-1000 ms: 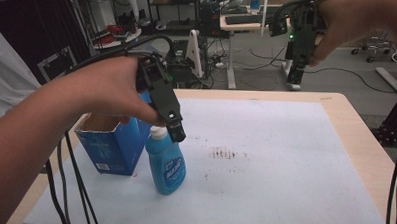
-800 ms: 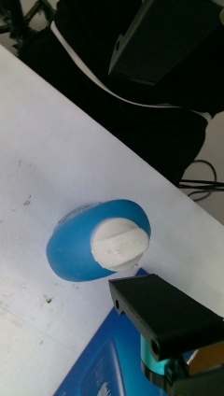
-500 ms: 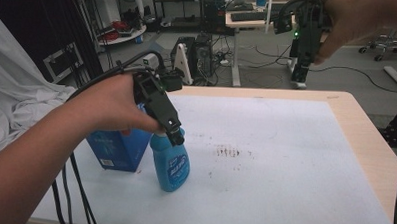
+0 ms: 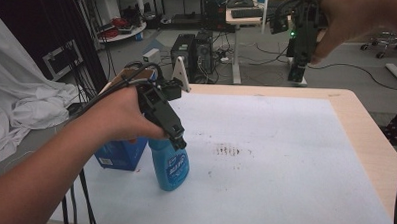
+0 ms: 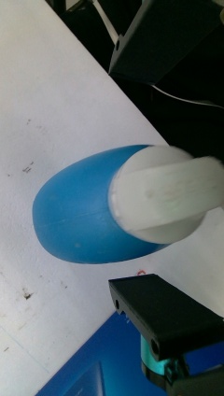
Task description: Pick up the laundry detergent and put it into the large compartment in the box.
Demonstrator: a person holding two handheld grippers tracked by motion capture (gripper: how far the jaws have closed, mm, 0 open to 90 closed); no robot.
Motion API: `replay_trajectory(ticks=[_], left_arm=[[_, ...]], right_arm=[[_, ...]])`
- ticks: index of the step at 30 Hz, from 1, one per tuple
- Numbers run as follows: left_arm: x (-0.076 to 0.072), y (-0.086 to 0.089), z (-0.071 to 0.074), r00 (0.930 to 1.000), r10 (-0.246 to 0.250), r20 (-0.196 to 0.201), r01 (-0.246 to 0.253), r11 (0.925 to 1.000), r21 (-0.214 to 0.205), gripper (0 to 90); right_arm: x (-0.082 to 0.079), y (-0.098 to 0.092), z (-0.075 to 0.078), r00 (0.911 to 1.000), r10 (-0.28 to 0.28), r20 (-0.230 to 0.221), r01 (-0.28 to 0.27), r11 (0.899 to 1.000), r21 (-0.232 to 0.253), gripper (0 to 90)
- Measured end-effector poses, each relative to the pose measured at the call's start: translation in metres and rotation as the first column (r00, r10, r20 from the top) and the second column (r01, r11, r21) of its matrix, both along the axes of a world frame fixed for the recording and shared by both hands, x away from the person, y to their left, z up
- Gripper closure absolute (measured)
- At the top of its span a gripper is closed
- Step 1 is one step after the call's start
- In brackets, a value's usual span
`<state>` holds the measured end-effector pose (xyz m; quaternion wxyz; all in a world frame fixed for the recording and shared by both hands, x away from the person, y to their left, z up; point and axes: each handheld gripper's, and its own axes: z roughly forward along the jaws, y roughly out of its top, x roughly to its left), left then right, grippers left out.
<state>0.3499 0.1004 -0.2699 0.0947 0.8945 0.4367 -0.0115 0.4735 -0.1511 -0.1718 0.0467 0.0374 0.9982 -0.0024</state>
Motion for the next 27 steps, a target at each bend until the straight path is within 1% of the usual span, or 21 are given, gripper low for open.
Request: replay_trajectory(ticks=[4, 6, 7, 8, 10, 11, 13, 18, 20, 27], left_arm=[[0.002, -0.004, -0.008, 0.9999, 0.010, -0.006, -0.010, 0.9999, 0.008, 1.7], [0.004, -0.005, -0.013, 0.9998, 0.012, -0.014, -0.012, 0.9995, 0.030, 1.7], [0.004, -0.005, -0.015, 0.9997, 0.023, -0.012, -0.023, 0.9992, 0.034, 1.7], [0.005, -0.005, -0.017, 0.9997, 0.020, -0.015, -0.020, 0.9989, 0.043, 1.7], [0.007, -0.005, -0.019, 0.9991, 0.038, -0.019, -0.037, 0.9984, 0.042, 1.7], [0.008, -0.005, -0.019, 0.9990, 0.039, -0.022, -0.038, 0.9982, 0.045, 1.7], [0.008, -0.005, -0.021, 0.9984, 0.053, -0.016, -0.052, 0.9971, 0.054, 1.7], [0.009, -0.006, -0.025, 0.9974, 0.069, -0.024, -0.067, 0.9950, 0.075, 1.7], [0.010, -0.007, -0.027, 0.9974, 0.067, -0.026, -0.064, 0.9942, 0.087, 1.7], [0.010, -0.006, -0.029, 0.9977, 0.059, -0.033, -0.055, 0.9941, 0.093, 2.6]], right_arm=[[0.001, 0.002, -0.002, 1.0000, 0.009, -0.002, -0.009, 1.000, 0.003, 3.4], [0.002, 0.003, -0.003, 0.9999, 0.012, -0.003, -0.012, 1.000, 0.006, 3.4], [0.002, 0.003, -0.004, 0.9999, 0.011, -0.004, -0.011, 1.000, 0.004, 3.4], [0.002, 0.004, -0.004, 0.9999, 0.016, -0.004, -0.016, 1.000, 0.007, 3.3], [0.003, 0.004, -0.005, 0.9998, 0.017, -0.007, -0.017, 1.000, 0.005, 3.4], [0.003, 0.005, -0.005, 0.9998, 0.017, -0.004, -0.017, 1.000, 0.006, 3.4], [0.003, 0.005, -0.005, 0.9998, 0.018, -0.005, -0.018, 1.000, 0.007, 3.4], [0.004, 0.003, -0.007, 0.9998, 0.019, -0.007, -0.018, 1.000, 0.010, 3.4], [0.005, 0.002, -0.007, 0.9998, 0.014, -0.010, -0.014, 1.000, 0.009, 3.4], [0.005, 0.001, -0.008, 0.9998, 0.013, -0.012, -0.013, 1.000, 0.010, 3.4]])
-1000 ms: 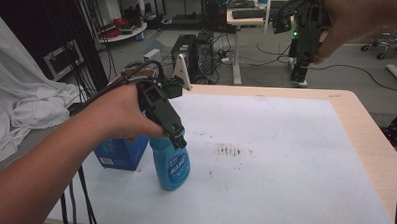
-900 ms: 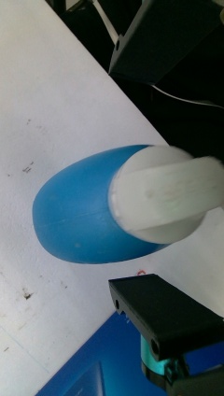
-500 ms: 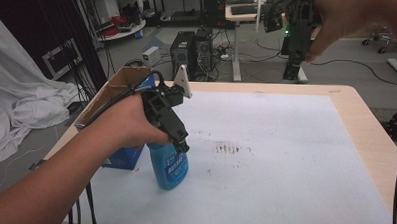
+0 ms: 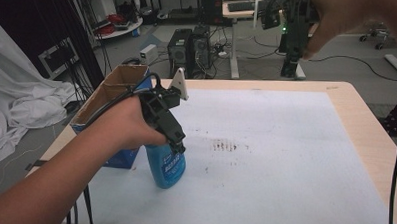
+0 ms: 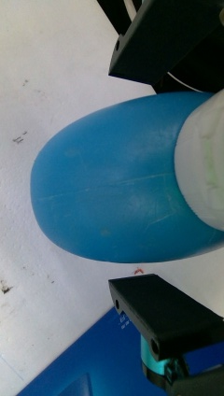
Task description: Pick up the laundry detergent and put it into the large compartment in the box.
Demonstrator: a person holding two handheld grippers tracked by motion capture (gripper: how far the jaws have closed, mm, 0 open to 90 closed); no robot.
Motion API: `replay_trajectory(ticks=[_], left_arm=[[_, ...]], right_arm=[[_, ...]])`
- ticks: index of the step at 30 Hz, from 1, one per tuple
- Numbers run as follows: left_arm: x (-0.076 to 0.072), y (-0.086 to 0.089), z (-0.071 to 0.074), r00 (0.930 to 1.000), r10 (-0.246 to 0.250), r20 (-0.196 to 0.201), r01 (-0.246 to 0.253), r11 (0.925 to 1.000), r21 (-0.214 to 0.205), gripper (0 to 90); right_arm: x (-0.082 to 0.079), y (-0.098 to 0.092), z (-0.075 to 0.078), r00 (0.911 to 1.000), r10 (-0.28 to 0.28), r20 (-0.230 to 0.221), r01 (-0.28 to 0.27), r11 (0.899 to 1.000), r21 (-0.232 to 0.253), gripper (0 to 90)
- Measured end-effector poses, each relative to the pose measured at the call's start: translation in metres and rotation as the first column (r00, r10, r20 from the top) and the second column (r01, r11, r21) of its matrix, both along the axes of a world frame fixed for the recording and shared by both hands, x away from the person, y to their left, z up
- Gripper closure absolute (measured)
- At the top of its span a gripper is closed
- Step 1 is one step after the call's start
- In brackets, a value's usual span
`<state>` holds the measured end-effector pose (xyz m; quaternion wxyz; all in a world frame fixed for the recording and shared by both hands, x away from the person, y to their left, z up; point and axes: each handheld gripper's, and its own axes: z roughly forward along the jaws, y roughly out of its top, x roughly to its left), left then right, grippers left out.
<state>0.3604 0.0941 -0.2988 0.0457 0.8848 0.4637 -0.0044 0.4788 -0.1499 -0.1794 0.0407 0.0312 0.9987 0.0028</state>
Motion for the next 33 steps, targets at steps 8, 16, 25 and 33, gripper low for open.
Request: replay_trajectory(ticks=[8, 16, 25, 33], left_arm=[[0.0005, 0.0003, -0.0002, 0.9999, 0.014, -0.006, -0.014, 0.9998, -0.011, 2.7], [0.0010, -0.0019, 0.0004, 0.9999, 0.005, -0.010, -0.005, 0.9999, 0.009, 10.9], [0.0019, -0.0013, -0.0008, 0.9999, 0.005, -0.014, -0.004, 1.0000, 0.007, 20.8], [0.0020, -0.0022, 0.0003, 0.9997, 0.002, -0.023, -0.001, 0.9999, 0.015, 22.5]], right_arm=[[-0.0004, 0.0005, 0.0003, 1.0000, -0.002, -0.001, 0.002, 1.000, -0.001, 3.4], [-0.0017, 0.0009, 0.0003, 1.0000, -0.007, 0.000, 0.007, 1.000, -0.003, 3.4], [-0.0023, -0.0016, -0.0007, 0.9998, -0.016, -0.007, 0.016, 1.000, 0.002, 3.4], [-0.0014, 0.0004, -0.0022, 0.9999, -0.010, -0.006, 0.010, 1.000, 0.000, 3.4]])
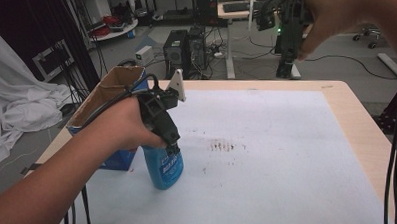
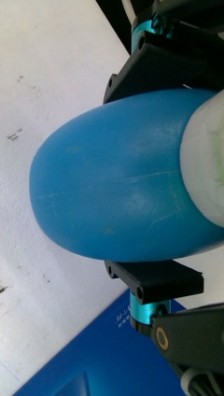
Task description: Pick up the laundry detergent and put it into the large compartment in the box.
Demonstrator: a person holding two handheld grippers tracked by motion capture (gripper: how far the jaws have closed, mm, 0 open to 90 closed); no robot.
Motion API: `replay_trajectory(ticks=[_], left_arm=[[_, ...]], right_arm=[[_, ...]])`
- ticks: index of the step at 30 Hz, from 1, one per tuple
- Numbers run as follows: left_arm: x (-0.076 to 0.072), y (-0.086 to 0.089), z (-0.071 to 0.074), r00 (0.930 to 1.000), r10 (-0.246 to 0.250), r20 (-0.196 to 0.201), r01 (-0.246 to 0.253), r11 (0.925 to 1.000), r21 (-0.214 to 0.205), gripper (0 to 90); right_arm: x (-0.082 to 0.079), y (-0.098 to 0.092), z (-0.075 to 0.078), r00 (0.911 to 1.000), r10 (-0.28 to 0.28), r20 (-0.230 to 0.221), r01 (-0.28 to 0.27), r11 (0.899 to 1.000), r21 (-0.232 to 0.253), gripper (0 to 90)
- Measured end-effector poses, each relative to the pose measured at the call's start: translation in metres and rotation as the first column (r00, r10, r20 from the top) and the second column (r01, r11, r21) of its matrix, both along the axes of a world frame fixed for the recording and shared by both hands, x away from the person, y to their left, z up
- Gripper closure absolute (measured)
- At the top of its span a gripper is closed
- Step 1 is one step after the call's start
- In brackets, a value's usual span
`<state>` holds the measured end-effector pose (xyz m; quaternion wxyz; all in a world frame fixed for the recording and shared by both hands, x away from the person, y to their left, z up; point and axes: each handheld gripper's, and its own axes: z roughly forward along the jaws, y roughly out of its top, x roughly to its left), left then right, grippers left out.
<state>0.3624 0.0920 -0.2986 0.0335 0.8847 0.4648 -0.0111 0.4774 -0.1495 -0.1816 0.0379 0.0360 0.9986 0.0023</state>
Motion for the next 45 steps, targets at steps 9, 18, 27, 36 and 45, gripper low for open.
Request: replay_trajectory(ticks=[9, 18, 27, 36, 45], left_arm=[[0.000, 0.000, 0.000, 1.0000, -0.003, 0.000, 0.003, 1.0000, 0.000, 31.6], [0.000, -0.001, 0.000, 0.9998, 0.006, 0.016, -0.007, 0.9994, 0.033, 36.3], [0.000, -0.001, 0.001, 0.9989, -0.045, 0.010, 0.044, 0.9979, 0.047, 37.6], [-0.001, 0.003, 0.021, 0.9932, -0.100, -0.059, 0.100, 0.9950, -0.008, 37.6], [0.002, 0.007, 0.063, 0.9885, -0.141, -0.054, 0.143, 0.9895, 0.023, 37.5]], right_arm=[[0.001, 0.003, -0.002, 1.0000, 0.000, -0.003, 0.000, 1.000, -0.004, 3.4], [0.003, 0.002, -0.003, 1.0000, 0.003, -0.004, -0.003, 1.000, -0.001, 3.4], [0.002, 0.001, -0.003, 1.0000, -0.004, -0.006, 0.004, 1.000, -0.005, 3.4], [0.000, 0.003, -0.002, 1.0000, -0.002, -0.005, 0.002, 1.000, 0.000, 3.4], [-0.001, 0.003, 0.000, 1.0000, 0.005, -0.001, -0.005, 1.000, 0.002, 3.4]])
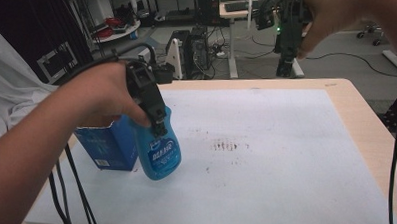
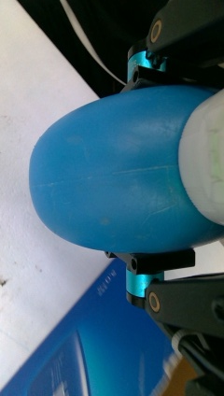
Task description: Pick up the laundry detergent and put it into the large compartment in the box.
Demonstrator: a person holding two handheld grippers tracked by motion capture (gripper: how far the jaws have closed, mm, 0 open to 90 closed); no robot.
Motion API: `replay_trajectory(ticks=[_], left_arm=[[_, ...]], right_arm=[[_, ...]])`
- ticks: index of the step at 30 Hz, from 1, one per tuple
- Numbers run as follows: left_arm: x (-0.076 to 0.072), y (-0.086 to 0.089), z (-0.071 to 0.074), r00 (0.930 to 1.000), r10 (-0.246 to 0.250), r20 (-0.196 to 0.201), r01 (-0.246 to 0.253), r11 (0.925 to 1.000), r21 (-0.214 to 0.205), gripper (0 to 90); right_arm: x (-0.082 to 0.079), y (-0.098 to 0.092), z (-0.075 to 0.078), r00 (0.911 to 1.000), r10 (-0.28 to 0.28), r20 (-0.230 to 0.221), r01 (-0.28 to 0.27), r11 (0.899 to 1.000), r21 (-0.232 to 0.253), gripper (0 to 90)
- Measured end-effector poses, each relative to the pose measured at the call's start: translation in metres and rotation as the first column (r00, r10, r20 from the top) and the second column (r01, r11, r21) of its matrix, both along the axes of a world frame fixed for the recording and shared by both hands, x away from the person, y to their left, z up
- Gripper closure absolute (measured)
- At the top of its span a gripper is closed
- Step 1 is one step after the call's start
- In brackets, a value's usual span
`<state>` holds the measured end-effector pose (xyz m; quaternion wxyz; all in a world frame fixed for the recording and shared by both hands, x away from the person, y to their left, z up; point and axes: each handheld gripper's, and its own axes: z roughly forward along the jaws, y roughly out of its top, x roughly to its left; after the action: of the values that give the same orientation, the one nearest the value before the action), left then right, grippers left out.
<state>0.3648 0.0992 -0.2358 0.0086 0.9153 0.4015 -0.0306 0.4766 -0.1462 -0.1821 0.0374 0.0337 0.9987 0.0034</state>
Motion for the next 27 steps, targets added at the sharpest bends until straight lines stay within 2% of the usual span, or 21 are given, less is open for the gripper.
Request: replay_trajectory(ticks=[1, 2, 3, 4, 5, 6, 13, 14, 17, 18, 21, 22, 23, 27], left_arm=[[0.001, 0.001, 0.005, 1.0000, 0.000, 0.003, 0.000, 1.0000, 0.003, 37.5], [0.001, 0.004, 0.018, 0.9999, 0.002, 0.011, -0.002, 1.0000, 0.002, 37.5], [0.001, 0.004, 0.018, 0.9999, 0.002, 0.011, -0.002, 1.0000, 0.002, 37.5], [0.002, 0.006, 0.024, 0.9999, 0.000, 0.015, 0.000, 1.0000, 0.003, 37.5], [0.003, 0.009, 0.036, 0.9996, 0.012, 0.026, -0.012, 0.9999, -0.008, 37.5], [0.003, 0.009, 0.036, 0.9996, 0.012, 0.026, -0.012, 0.9999, -0.008, 37.5], [0.011, 0.031, 0.083, 0.9977, 0.044, 0.052, -0.044, 0.9990, -0.003, 37.5], [0.011, 0.031, 0.083, 0.9977, 0.044, 0.052, -0.044, 0.9990, -0.003, 37.5], [0.017, 0.048, 0.098, 0.9965, 0.077, 0.031, -0.077, 0.9970, -0.010, 37.4], [0.017, 0.048, 0.098, 0.9965, 0.077, 0.031, -0.077, 0.9970, -0.010, 37.5], [0.022, 0.062, 0.112, 0.9924, 0.117, 0.039, -0.116, 0.9929, -0.027, 37.4], [0.022, 0.062, 0.112, 0.9924, 0.117, 0.039, -0.116, 0.9929, -0.027, 37.5], [0.023, 0.066, 0.117, 0.9886, 0.144, 0.043, -0.142, 0.9892, -0.035, 37.5], [0.029, 0.085, 0.129, 0.9806, 0.189, 0.051, -0.187, 0.9812, -0.047, 37.5]], right_arm=[[0.000, 0.000, 0.000, 1.0000, 0.000, 0.000, 0.000, 1.000, 0.000, 3.4], [-0.001, 0.000, 0.000, 1.0000, -0.001, 0.000, 0.001, 1.000, -0.006, 3.4], [-0.001, 0.000, 0.000, 1.0000, -0.001, 0.000, 0.001, 1.000, -0.006, 3.4], [-0.001, 0.000, 0.000, 1.0000, 0.000, 0.001, 0.000, 1.000, -0.009, 3.4], [-0.001, 0.000, 0.000, 1.0000, 0.007, 0.000, -0.007, 1.000, -0.008, 3.4], [-0.001, 0.000, 0.000, 1.0000, 0.007, 0.000, -0.007, 1.000, -0.008, 3.4], [-0.003, 0.001, 0.002, 1.0000, 0.006, -0.002, -0.006, 1.000, 0.001, 3.4], [-0.003, 0.001, 0.002, 1.0000, 0.006, -0.002, -0.006, 1.000, 0.001, 3.4], [-0.001, 0.000, 0.001, 1.0000, 0.000, -0.004, 0.000, 1.000, -0.002, 3.4], [-0.001, 0.000, 0.001, 1.0000, 0.000, -0.004, 0.000, 1.000, -0.002, 3.4], [0.000, 0.001, 0.001, 1.0000, 0.001, -0.005, -0.001, 1.000, 0.002, 3.4], [0.000, 0.001, 0.001, 1.0000, 0.006, -0.007, -0.006, 1.000, 0.003, 3.4], [-0.001, 0.002, 0.001, 1.0000, 0.001, -0.007, -0.001, 1.000, 0.000, 3.4], [-0.002, 0.005, 0.000, 0.9999, 0.007, -0.009, -0.007, 1.000, -0.005, 3.4]])
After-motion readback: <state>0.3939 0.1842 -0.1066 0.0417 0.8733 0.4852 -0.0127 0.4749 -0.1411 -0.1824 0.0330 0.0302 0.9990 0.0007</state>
